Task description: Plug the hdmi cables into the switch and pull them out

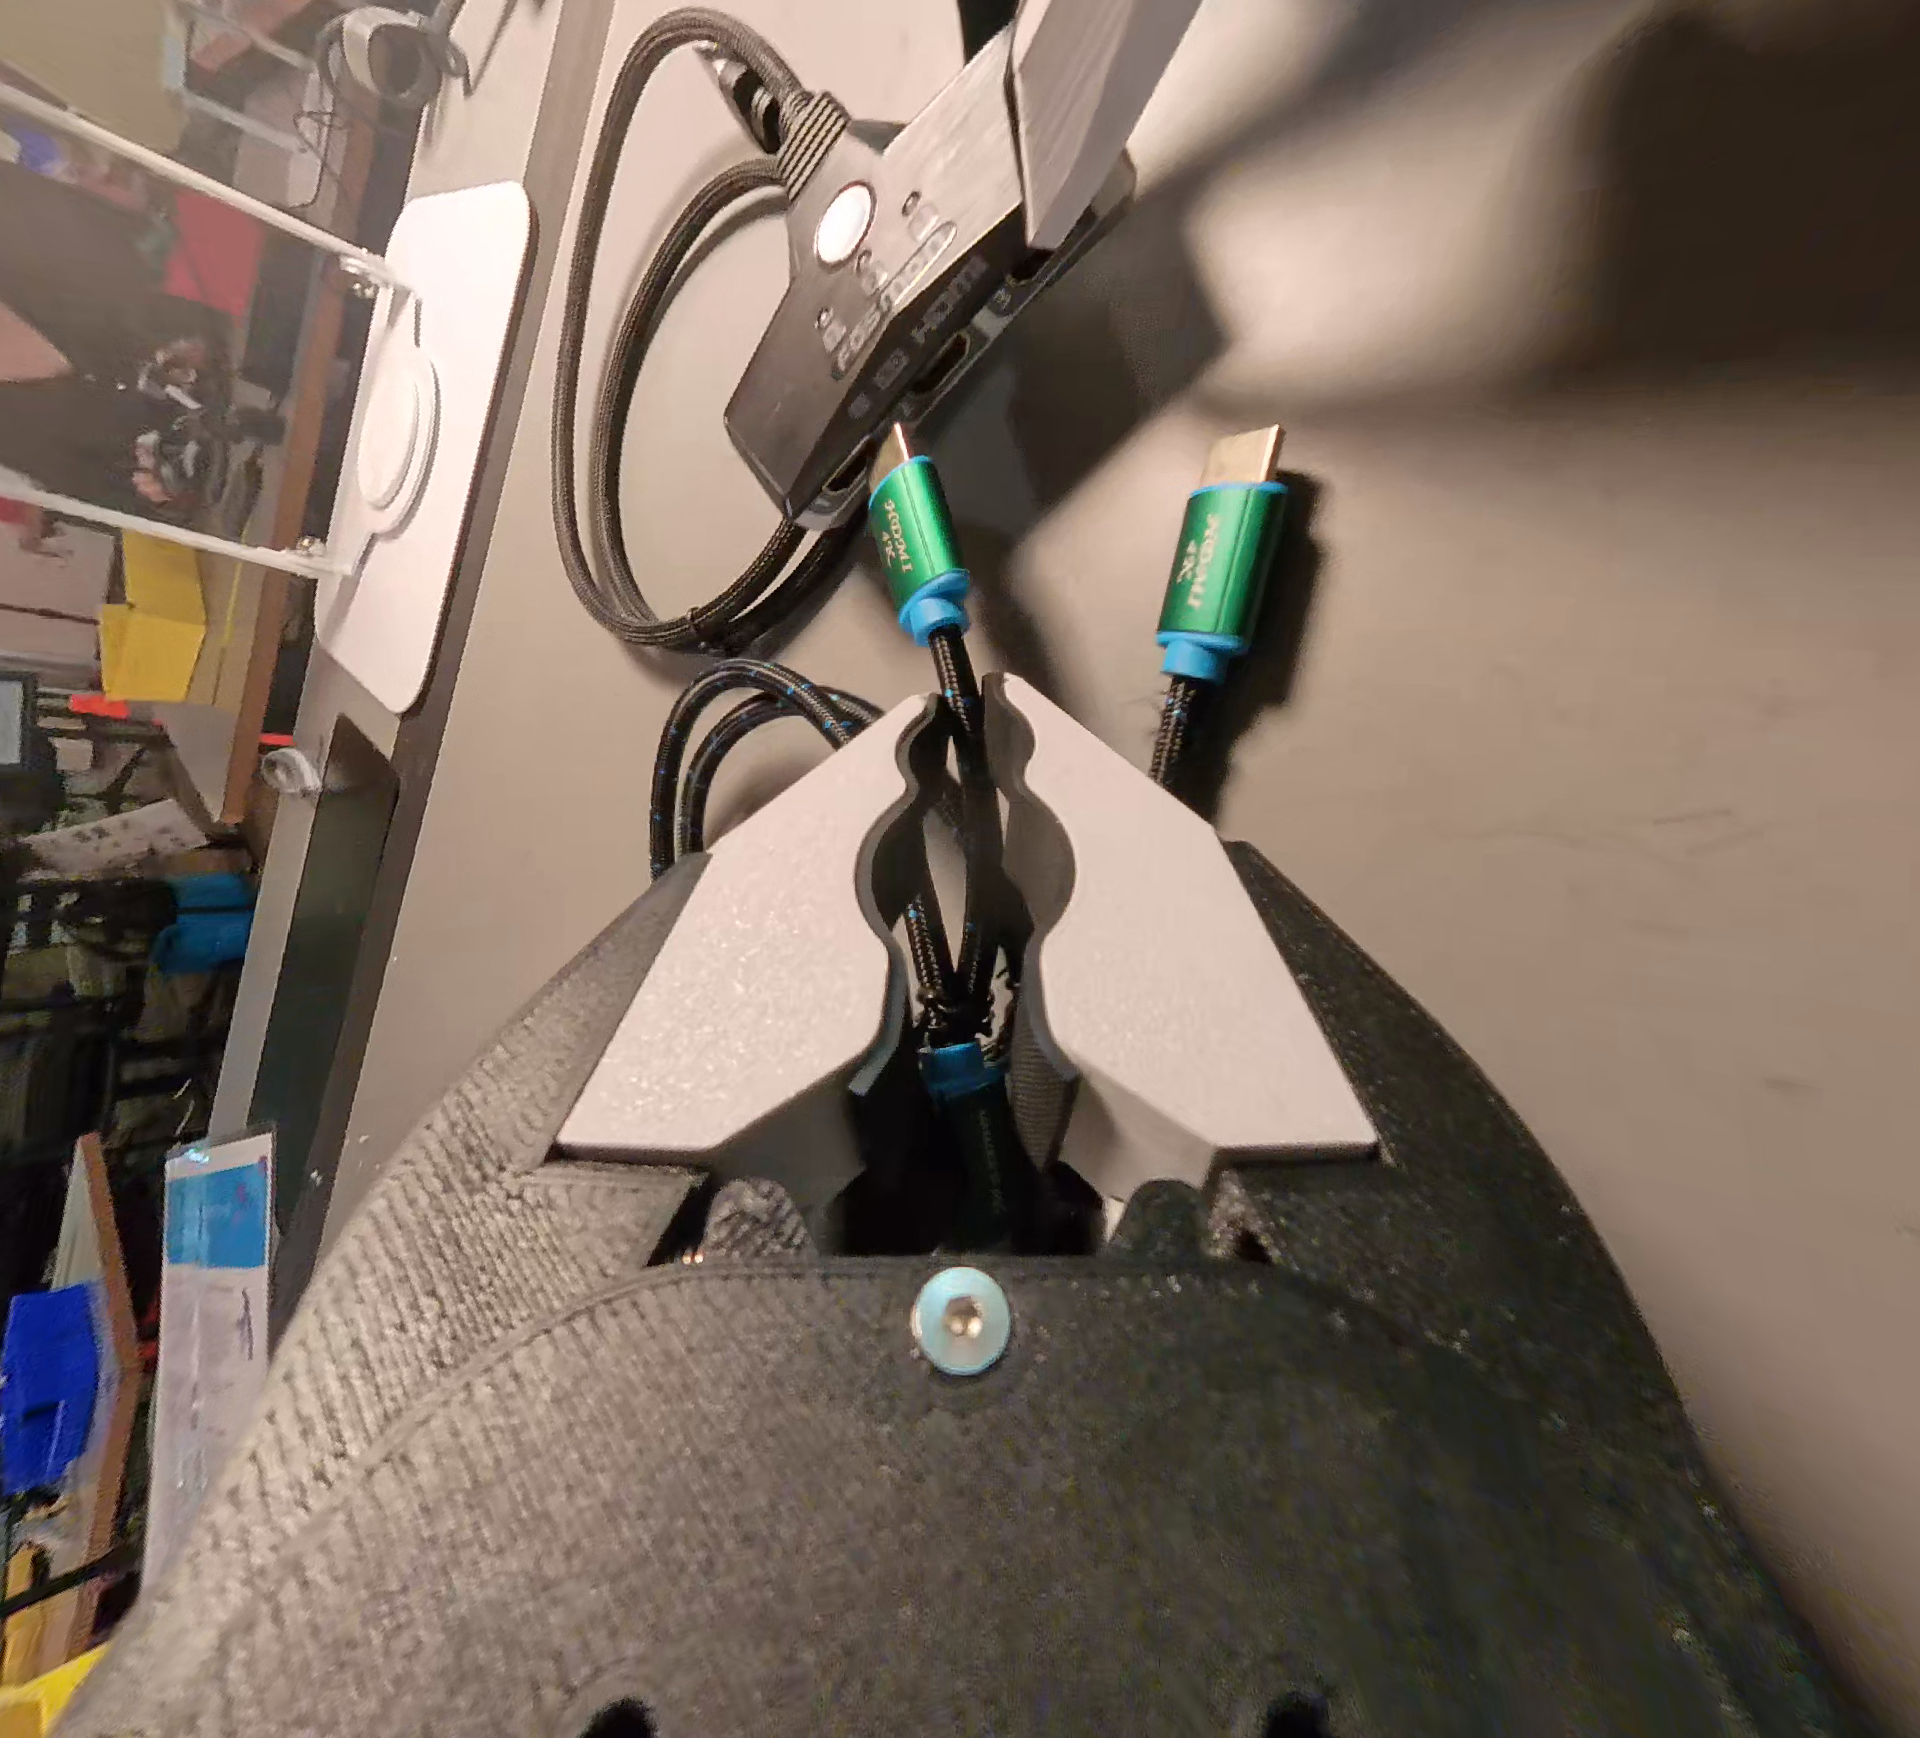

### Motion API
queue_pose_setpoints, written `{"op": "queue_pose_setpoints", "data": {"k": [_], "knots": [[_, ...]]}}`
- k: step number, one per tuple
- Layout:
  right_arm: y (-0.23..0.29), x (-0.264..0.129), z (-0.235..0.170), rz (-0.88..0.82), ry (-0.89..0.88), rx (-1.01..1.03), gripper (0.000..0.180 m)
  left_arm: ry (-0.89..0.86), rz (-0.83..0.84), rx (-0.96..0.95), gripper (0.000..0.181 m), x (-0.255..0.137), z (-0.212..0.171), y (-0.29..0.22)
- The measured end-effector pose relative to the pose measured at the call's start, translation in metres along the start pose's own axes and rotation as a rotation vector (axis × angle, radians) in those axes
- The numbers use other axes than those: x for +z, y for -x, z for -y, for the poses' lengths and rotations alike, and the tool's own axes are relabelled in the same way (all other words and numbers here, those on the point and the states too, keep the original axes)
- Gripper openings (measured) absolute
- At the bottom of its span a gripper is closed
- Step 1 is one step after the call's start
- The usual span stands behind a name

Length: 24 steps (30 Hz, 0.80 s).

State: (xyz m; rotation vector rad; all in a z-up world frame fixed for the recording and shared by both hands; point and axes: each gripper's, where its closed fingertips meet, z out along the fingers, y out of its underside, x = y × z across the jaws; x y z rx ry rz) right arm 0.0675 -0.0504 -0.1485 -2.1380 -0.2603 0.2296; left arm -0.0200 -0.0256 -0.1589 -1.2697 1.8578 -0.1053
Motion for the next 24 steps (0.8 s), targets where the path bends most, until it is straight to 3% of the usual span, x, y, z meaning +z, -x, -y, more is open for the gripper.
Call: {"op": "queue_pose_setpoints", "data": {"k": [15, 24], "knots": [[-0.001, 0.0, -0.001, -0.037, 0.002, -0.024, 0.045, 0.05, 0.134, 0.126, 0.006, 0.007, -0.004, 0.008], [0.001, 0.001, -0.003, -0.059, 0.017, -0.074, 0.046, 0.073, 0.168, 0.072, 0.006, 0.01, -0.011, 0.018]]}}
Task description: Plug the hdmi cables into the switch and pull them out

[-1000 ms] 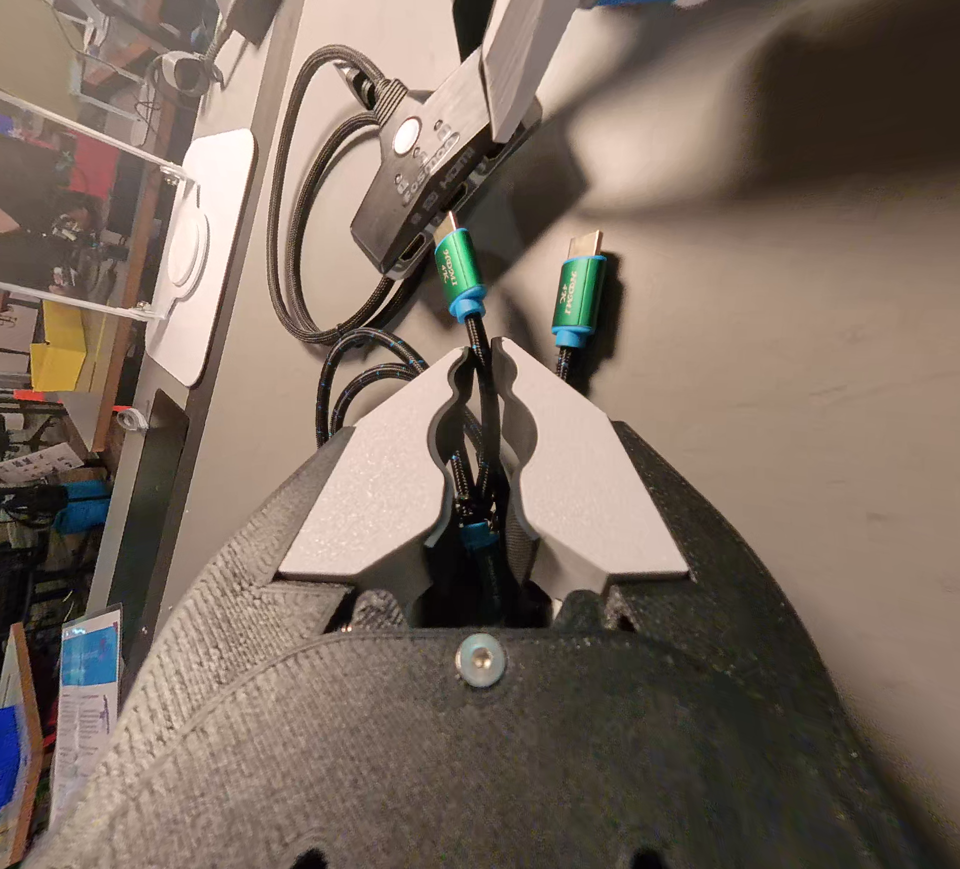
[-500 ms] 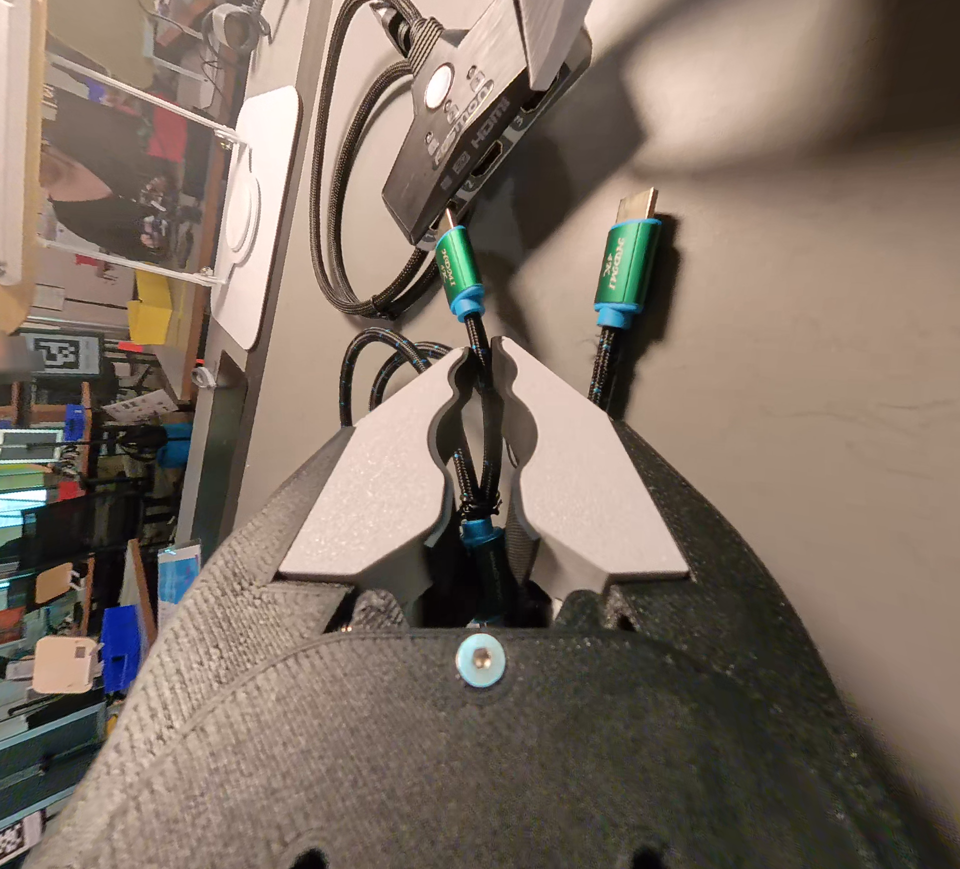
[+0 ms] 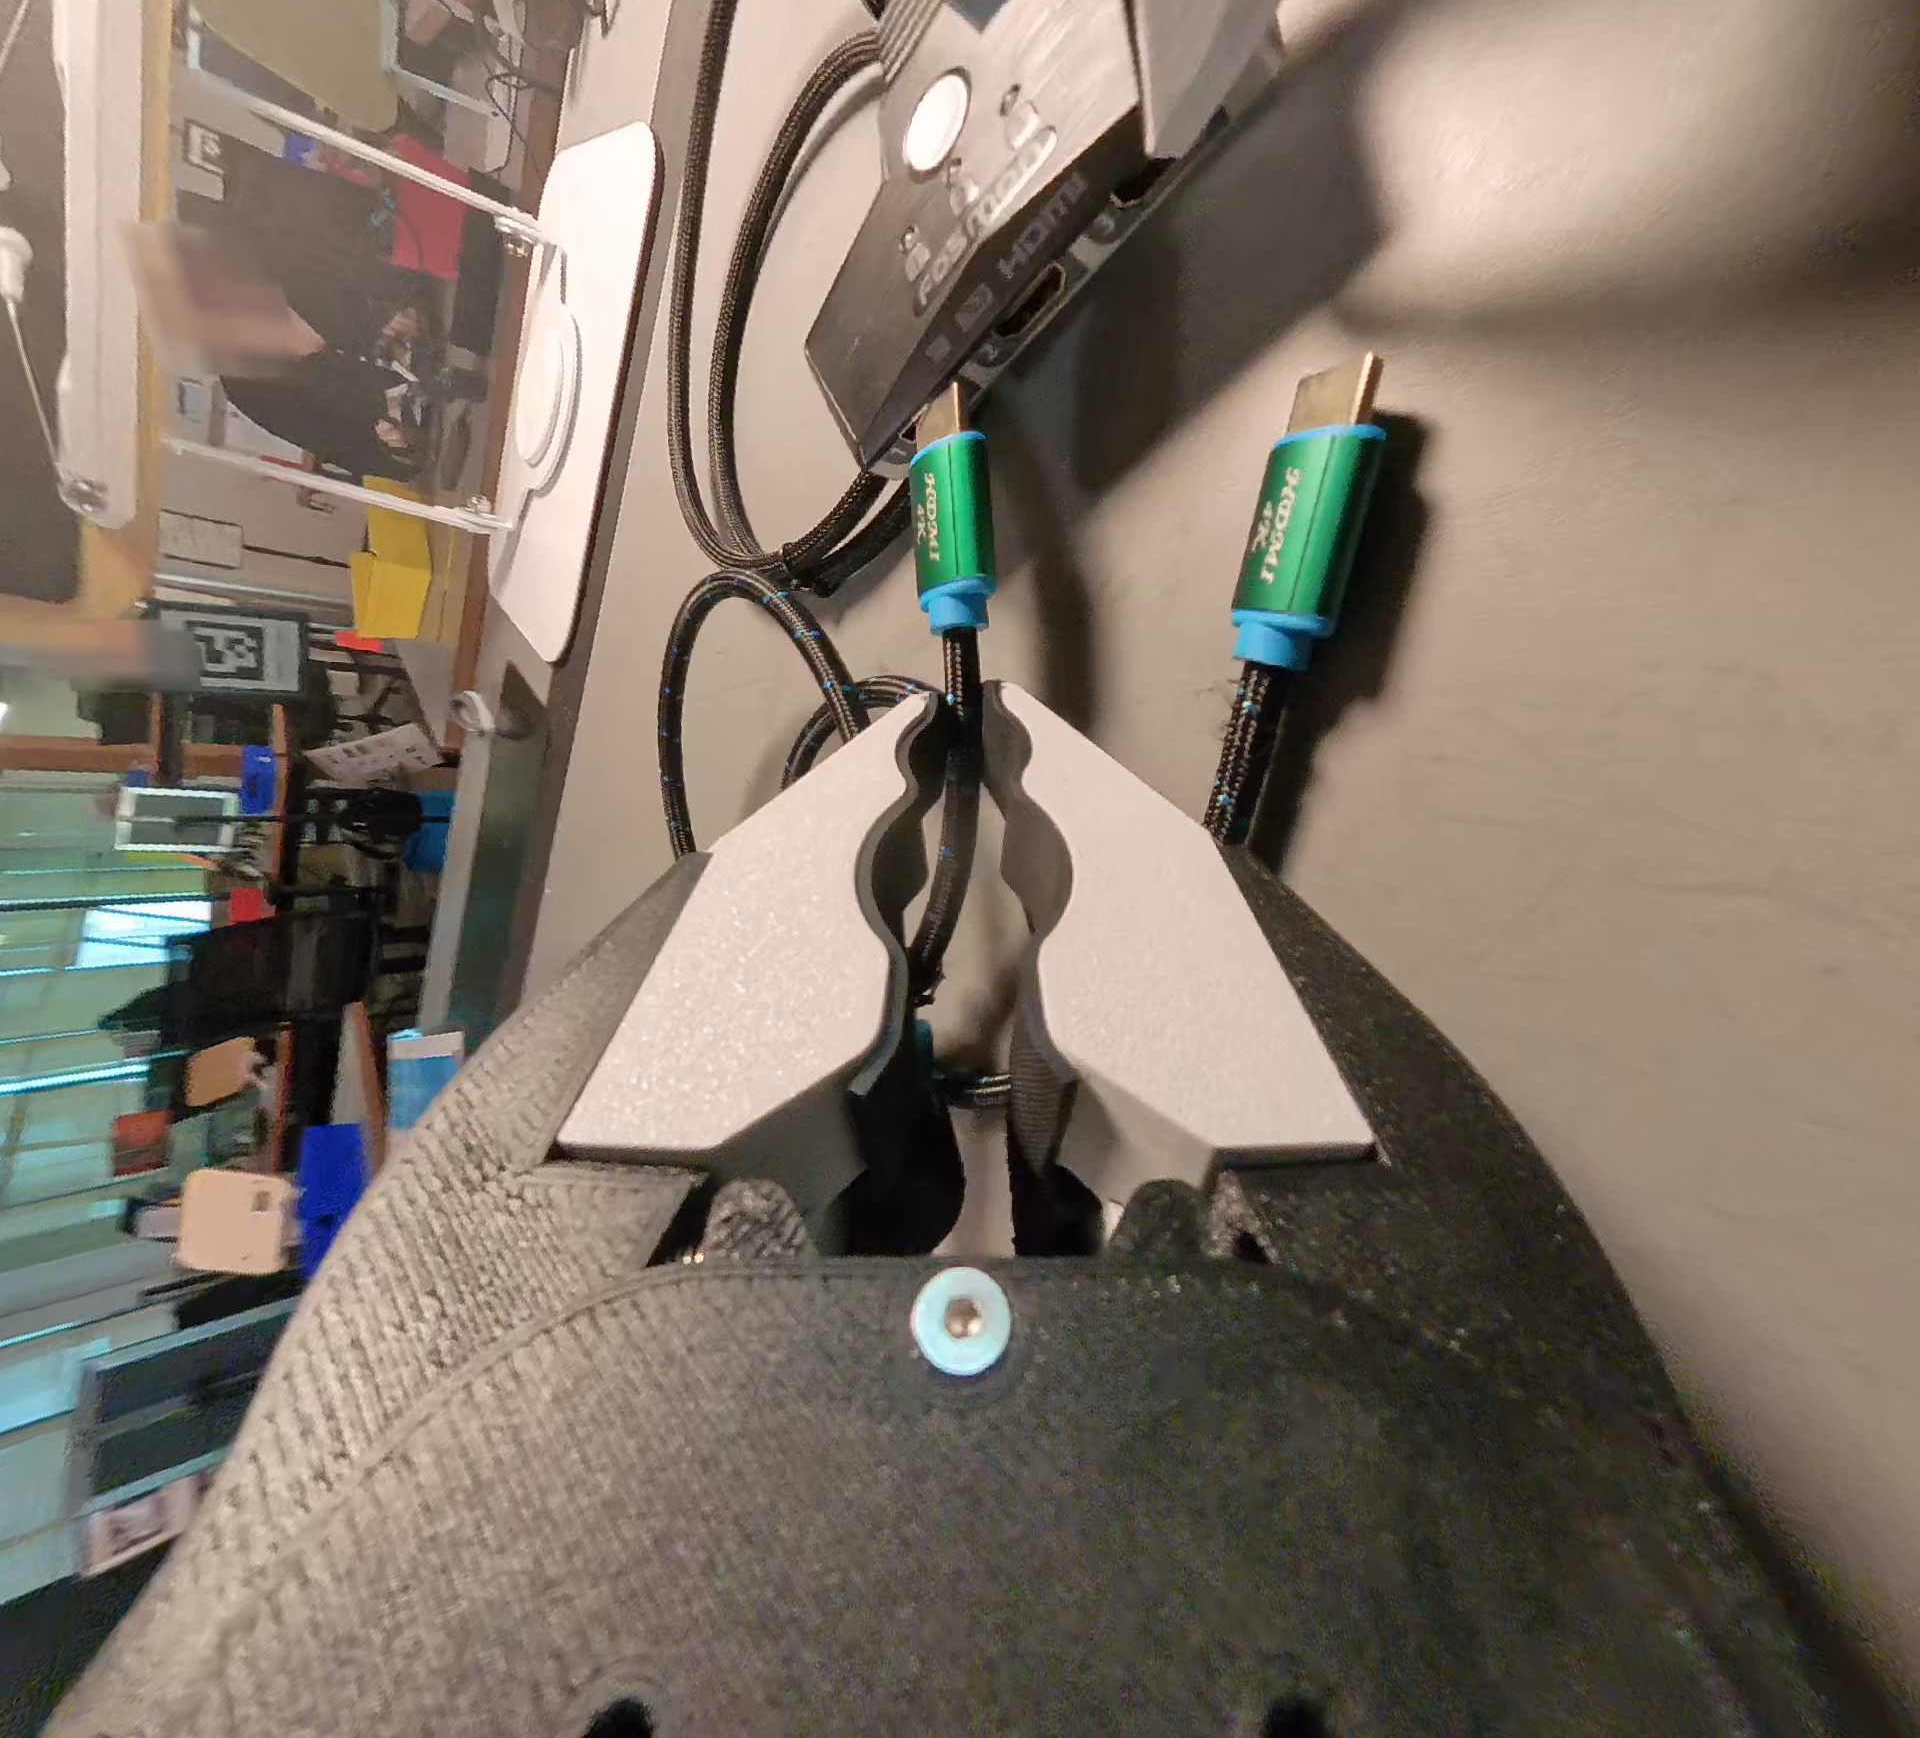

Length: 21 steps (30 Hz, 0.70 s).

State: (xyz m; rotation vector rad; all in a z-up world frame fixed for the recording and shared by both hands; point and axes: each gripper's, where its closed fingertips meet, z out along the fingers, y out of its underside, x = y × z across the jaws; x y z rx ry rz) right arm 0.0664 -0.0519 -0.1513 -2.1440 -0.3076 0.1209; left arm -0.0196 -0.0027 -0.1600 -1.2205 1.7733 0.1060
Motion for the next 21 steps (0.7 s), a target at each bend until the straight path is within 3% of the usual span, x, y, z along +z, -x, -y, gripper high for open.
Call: {"op": "queue_pose_setpoints", "data": {"k": [5, 9, 12, 16, 21], "knots": [[0.0, 0.0, -0.001, 0.011, 0.005, 0.016, 0.045, -0.068, -0.158, -0.217, 0.008, -0.003, 0.003, -0.003], [0.001, 0.001, -0.001, 0.021, 0.009, 0.012, 0.045, -0.132, -0.346, -0.367, 0.027, -0.012, 0.007, -0.009], [0.002, 0.001, -0.002, 0.023, 0.013, 0.01, 0.045, -0.177, -0.396, -0.463, 0.031, -0.018, 0.01, -0.001], [0.004, 0.003, -0.003, 0.024, 0.023, -0.001, 0.046, -0.174, -0.388, -0.444, 0.031, -0.019, 0.009, 0.005], [0.005, 0.004, -0.004, 0.026, 0.033, -0.005, 0.045, -0.127, -0.508, -0.43, 0.03, -0.012, 0.015, -0.003]]}}
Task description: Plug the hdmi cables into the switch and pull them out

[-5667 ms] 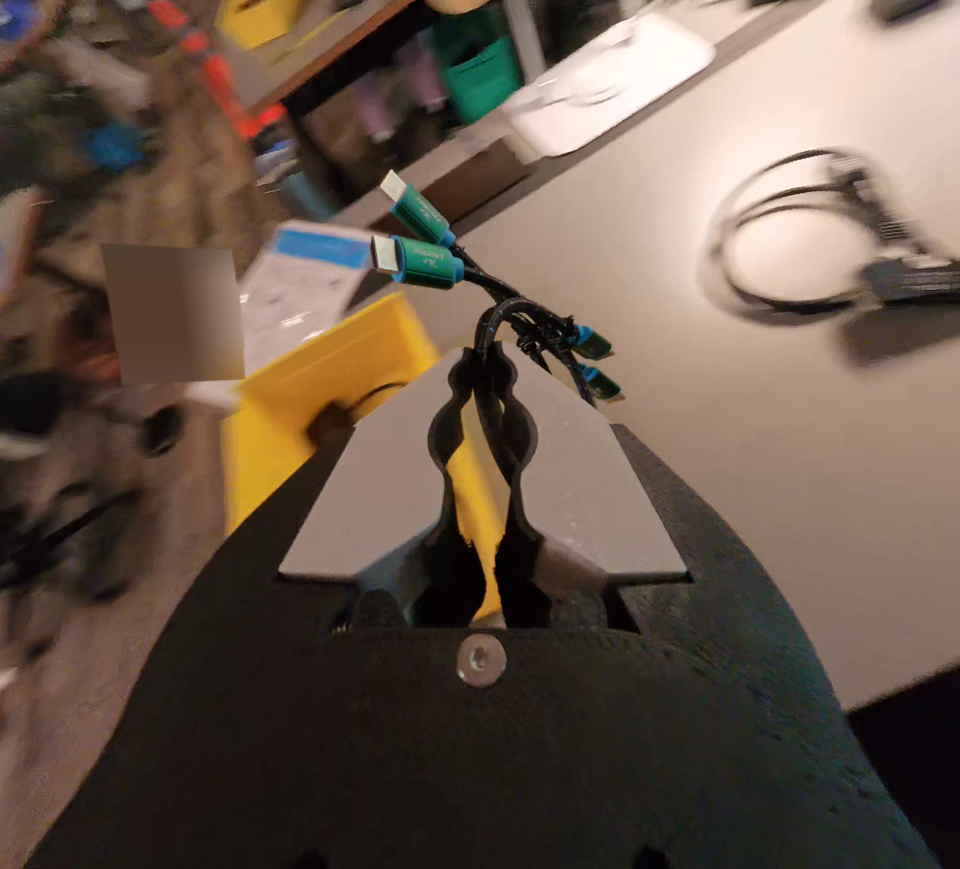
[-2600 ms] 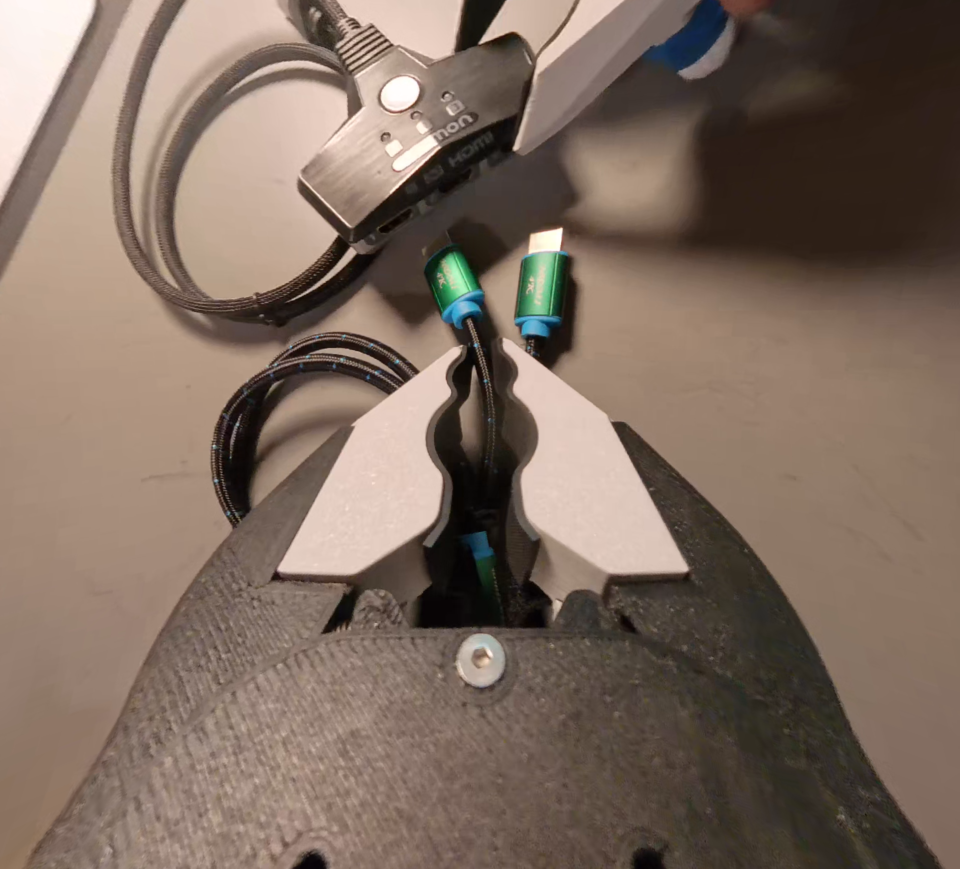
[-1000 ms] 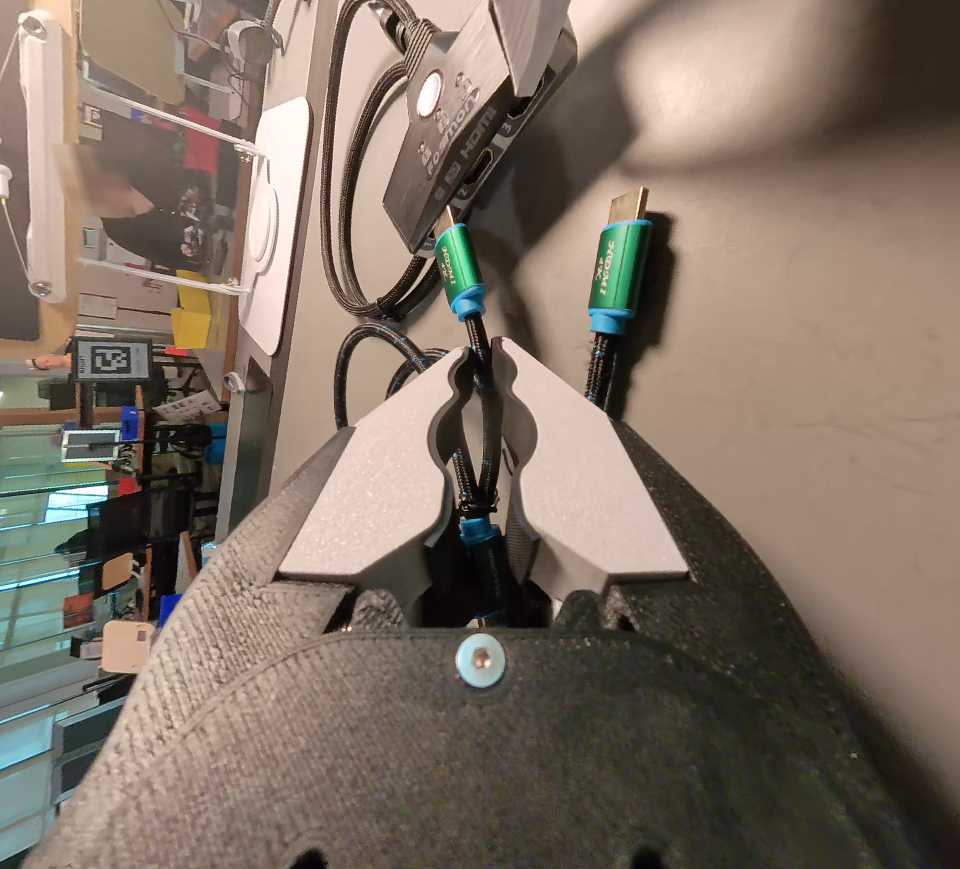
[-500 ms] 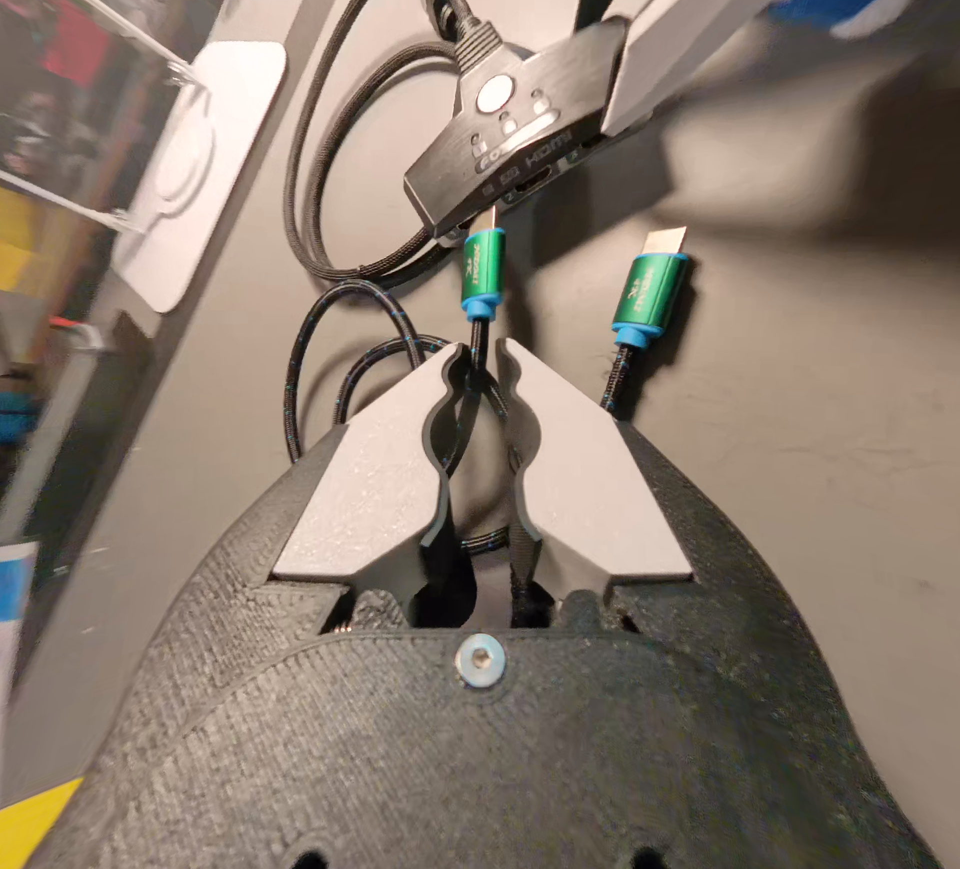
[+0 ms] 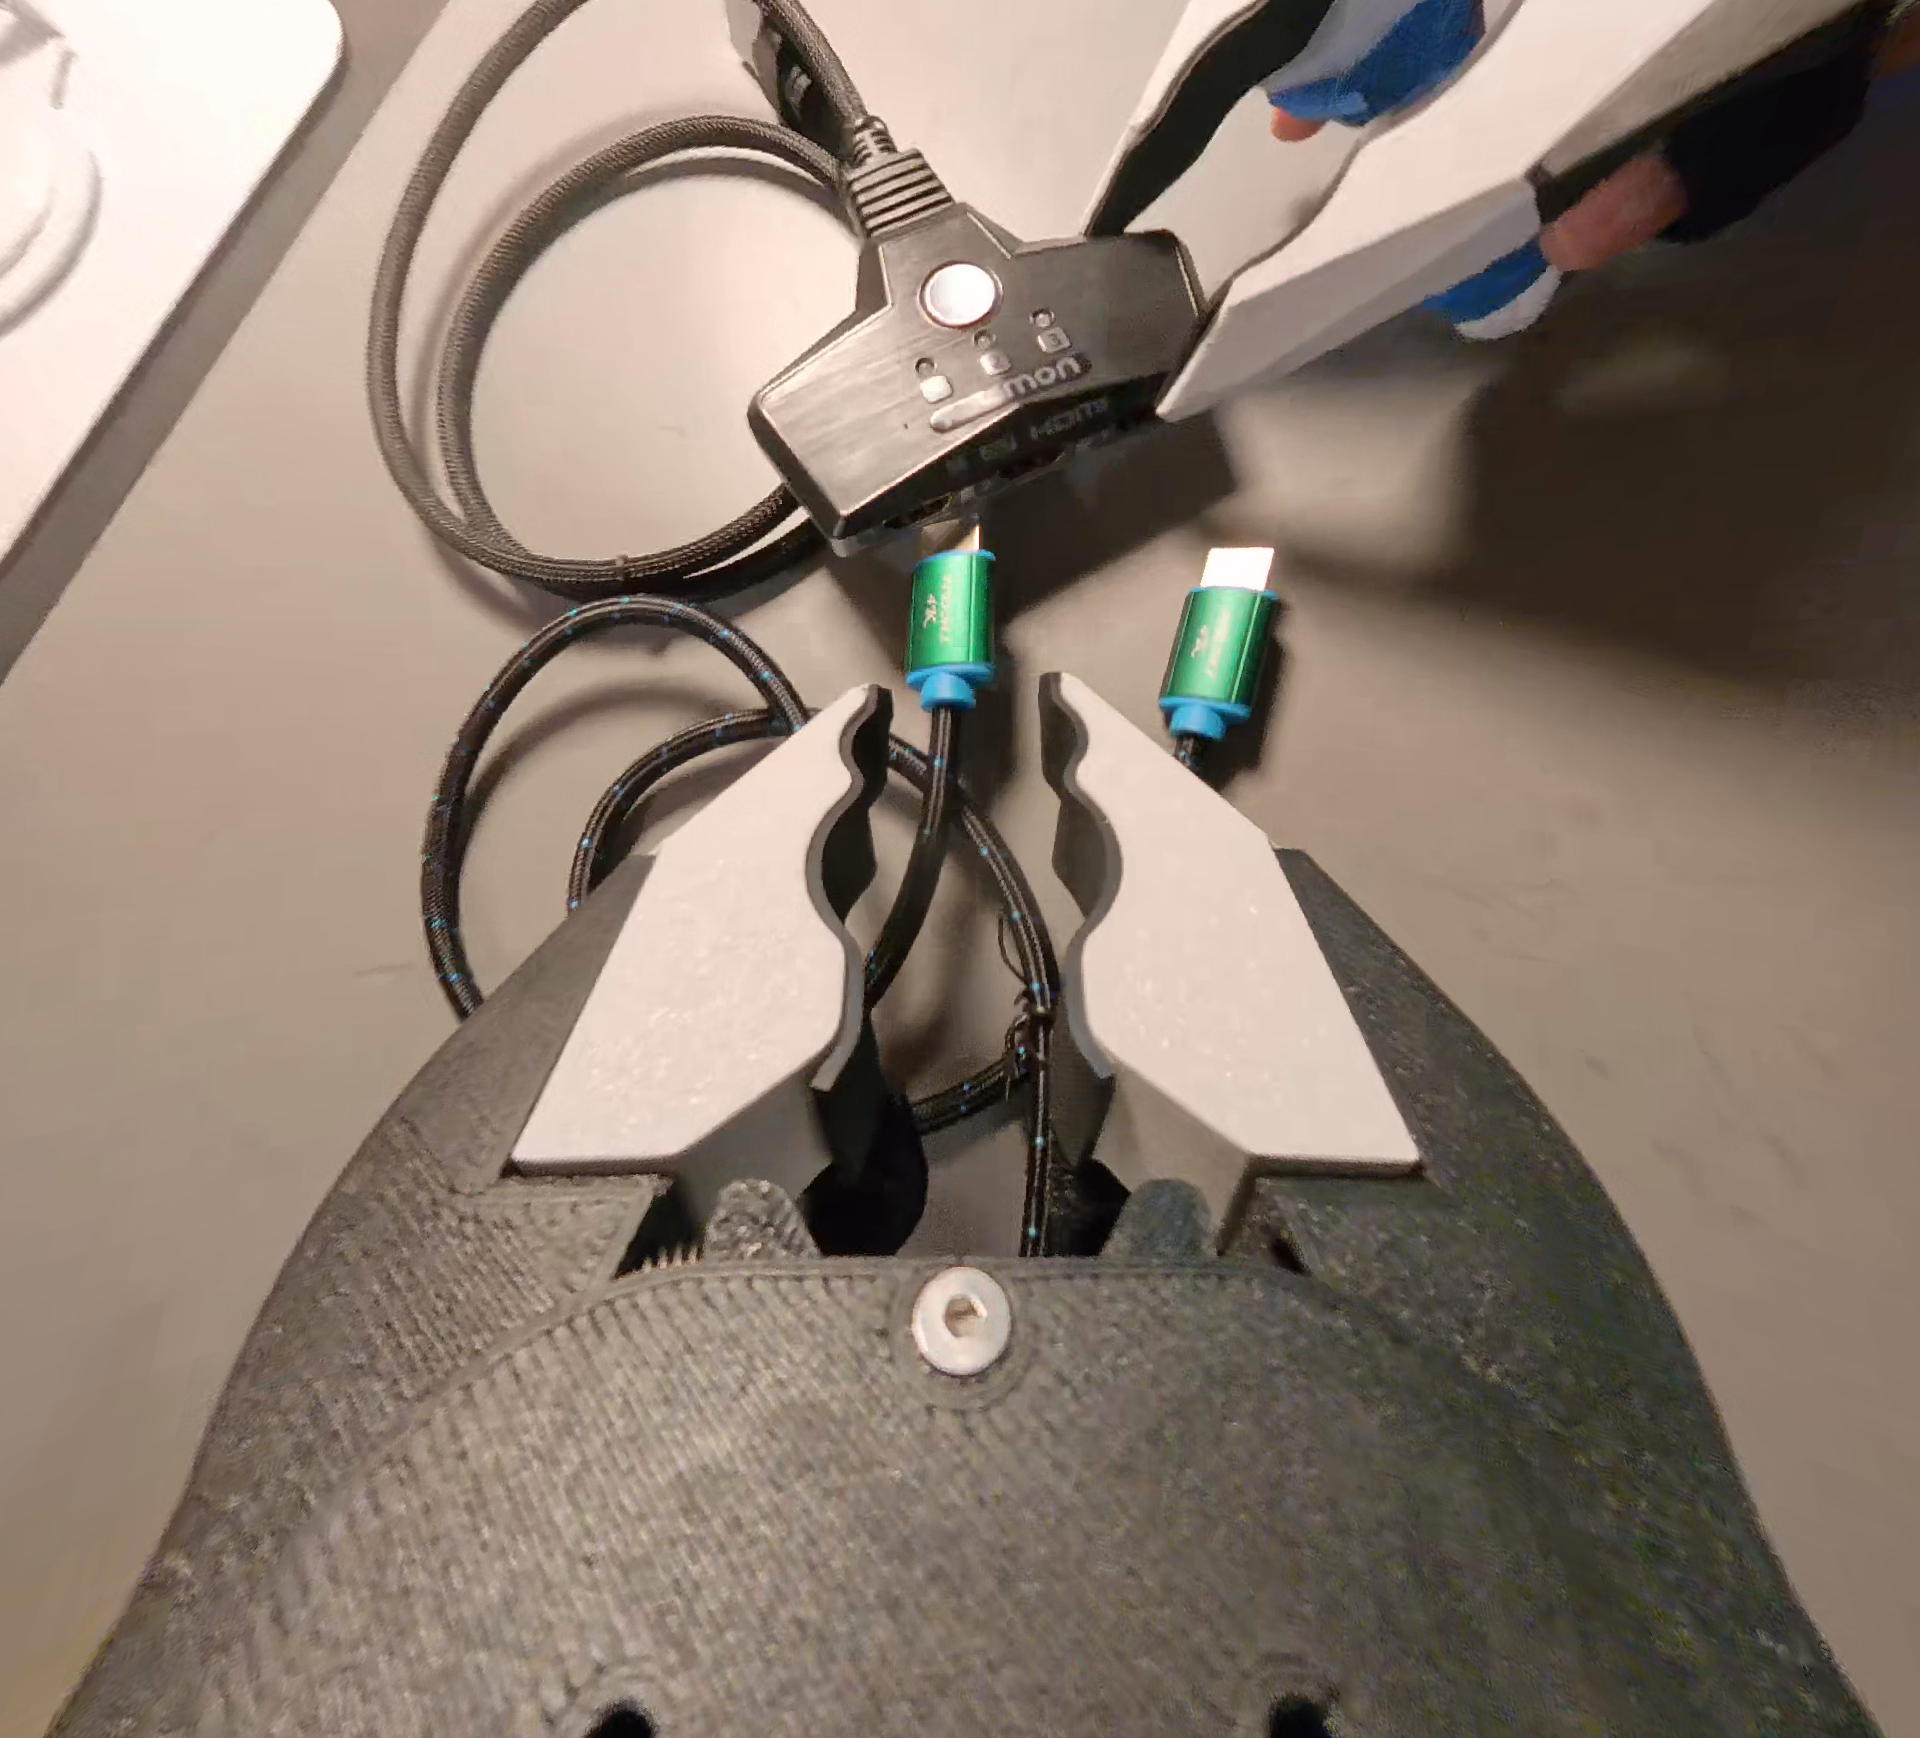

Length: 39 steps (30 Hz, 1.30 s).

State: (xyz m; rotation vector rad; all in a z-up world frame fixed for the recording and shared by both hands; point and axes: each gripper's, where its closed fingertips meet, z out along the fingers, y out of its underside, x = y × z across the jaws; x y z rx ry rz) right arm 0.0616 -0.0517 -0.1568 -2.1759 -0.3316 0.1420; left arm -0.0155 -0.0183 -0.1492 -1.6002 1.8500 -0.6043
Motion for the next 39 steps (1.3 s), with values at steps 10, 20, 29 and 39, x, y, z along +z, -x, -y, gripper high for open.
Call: {"op": "queue_pose_setpoints", "data": {"k": [10, 20, 29, 39], "knots": [[-0.001, -0.001, 0.001, 0.003, -0.009, 0.01, 0.045, 0.112, -0.029, -0.02, 0.021, 0.027, -0.01, 0.001], [-0.004, -0.003, 0.004, -0.039, -0.028, 0.003, 0.045, 0.064, 0.367, 0.219, 0.018, 0.02, 0.0, 0.017], [-0.006, -0.005, 0.006, -0.065, -0.045, 0.019, 0.045, 0.143, 0.452, 0.268, 0.017, 0.028, -0.003, 0.015], [-0.005, -0.005, 0.006, -0.083, -0.041, 0.002, 0.045, 0.107, 0.497, 0.26, 0.017, 0.027, 0.001, 0.017]]}}
